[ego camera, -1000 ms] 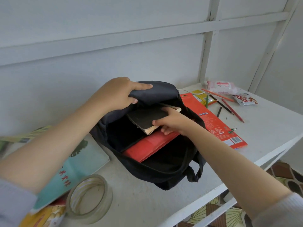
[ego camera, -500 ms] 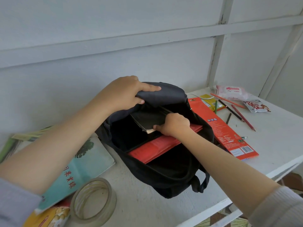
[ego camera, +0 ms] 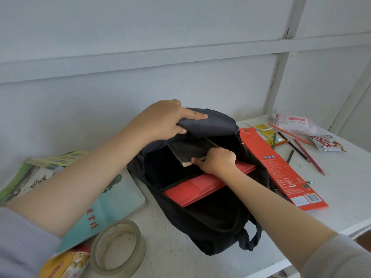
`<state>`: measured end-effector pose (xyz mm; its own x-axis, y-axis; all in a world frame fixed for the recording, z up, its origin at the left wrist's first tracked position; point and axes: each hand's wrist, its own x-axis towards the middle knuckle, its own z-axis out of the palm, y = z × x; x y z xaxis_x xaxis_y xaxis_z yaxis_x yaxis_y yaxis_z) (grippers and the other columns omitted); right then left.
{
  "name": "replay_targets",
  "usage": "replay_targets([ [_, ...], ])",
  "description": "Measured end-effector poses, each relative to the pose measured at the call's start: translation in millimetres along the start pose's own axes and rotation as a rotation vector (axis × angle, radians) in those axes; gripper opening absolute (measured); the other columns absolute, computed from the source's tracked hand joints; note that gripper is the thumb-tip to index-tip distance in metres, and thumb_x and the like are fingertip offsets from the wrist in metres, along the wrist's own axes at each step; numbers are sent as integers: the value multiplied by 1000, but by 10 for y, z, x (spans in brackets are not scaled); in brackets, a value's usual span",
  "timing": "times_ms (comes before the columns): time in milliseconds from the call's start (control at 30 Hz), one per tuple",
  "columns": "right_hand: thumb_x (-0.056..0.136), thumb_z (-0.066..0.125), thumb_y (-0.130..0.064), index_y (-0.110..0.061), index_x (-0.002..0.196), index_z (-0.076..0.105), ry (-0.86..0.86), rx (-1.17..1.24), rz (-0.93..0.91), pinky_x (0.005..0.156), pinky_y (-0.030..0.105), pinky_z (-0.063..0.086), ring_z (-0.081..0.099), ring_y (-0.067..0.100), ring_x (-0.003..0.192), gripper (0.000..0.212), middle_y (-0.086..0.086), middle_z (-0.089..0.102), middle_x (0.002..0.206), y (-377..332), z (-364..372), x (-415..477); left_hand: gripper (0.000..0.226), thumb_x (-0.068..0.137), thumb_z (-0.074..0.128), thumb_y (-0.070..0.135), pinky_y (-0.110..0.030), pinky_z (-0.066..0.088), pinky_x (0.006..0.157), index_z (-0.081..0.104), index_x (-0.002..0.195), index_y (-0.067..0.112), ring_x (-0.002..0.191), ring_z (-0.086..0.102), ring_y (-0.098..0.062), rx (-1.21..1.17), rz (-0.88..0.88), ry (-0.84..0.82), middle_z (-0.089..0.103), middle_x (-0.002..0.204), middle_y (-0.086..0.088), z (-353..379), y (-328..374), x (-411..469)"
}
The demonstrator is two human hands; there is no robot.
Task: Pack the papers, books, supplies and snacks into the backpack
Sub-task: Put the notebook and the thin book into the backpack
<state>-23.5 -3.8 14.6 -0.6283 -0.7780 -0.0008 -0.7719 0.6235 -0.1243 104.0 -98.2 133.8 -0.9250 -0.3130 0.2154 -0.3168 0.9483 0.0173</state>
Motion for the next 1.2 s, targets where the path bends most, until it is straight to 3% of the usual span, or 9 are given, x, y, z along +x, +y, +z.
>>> replay_targets([
  [133,87,38,-68,-3,124,51,81,-32,4,71,30,38,57,29,107,75,13,56,123,-13,96,-123,59,89,60,24,-25,23,64,35,130,58,65,32,-2,-14,-4,0,33,75,9,24,-8,-7],
  [233,88,26,-69,-8,147,25,70,-57,-9,92,38,37,40,33,124,85,18,39,140,-4,172,-218,59,89,60,24,-25,25,64,35,130,58,65,33,-4,-17,-9,-2,33,75,8,49,-11,-22],
  [467,91,12,-67,-13,151,8,-122,-70,-19,114,49,10,7,34,142,81,14,11,157,37,228,-228,59,89,60,25,-24,25,62,35,130,59,65,34,-2,-22,-13,-6,33,76,8,95,8,-22],
  [667,92,12,-65,-17,151,3,-173,-23,5,116,52,3,1,33,144,77,11,5,158,46,241,-165,58,90,58,28,-25,26,64,31,131,60,64,32,-3,1,-17,-20,32,77,11,125,58,-61],
  [833,93,28,-60,-12,148,21,-265,43,-87,115,47,17,16,34,142,74,15,17,156,56,95,-365,60,89,59,33,-21,27,58,28,133,60,67,39,-5,-34,-37,-40,36,80,10,216,35,-138],
  [933,92,40,-53,-11,131,49,-376,49,-312,101,40,41,48,29,123,58,12,50,135,21,-183,-685,67,87,58,41,-27,37,72,18,139,55,89,47,-12,-85,-70,-53,45,98,7,301,9,-258],
  [1000,92,43,-52,-15,123,56,-453,54,-472,93,39,48,58,23,109,49,5,61,120,-70,-405,-945,71,85,58,46,-32,41,87,15,142,50,103,46,-10,-139,-103,-50,45,114,9,382,1,-400],
  [1100,93,42,-51,-18,116,61,-470,121,-746,81,35,52,63,17,92,45,0,67,102,-322,-709,-1294,60,87,58,40,-31,36,100,31,141,43,114,43,-3,-290,-103,96,44,124,14,490,17,-716],
  [1200,94,40,-50,-20,117,60,-293,92,-937,74,31,50,60,13,87,43,-3,66,99,-612,-879,-1449,48,91,49,37,-21,38,88,39,138,37,110,45,-1,-294,-240,316,48,120,16,550,-36,-1124],
])
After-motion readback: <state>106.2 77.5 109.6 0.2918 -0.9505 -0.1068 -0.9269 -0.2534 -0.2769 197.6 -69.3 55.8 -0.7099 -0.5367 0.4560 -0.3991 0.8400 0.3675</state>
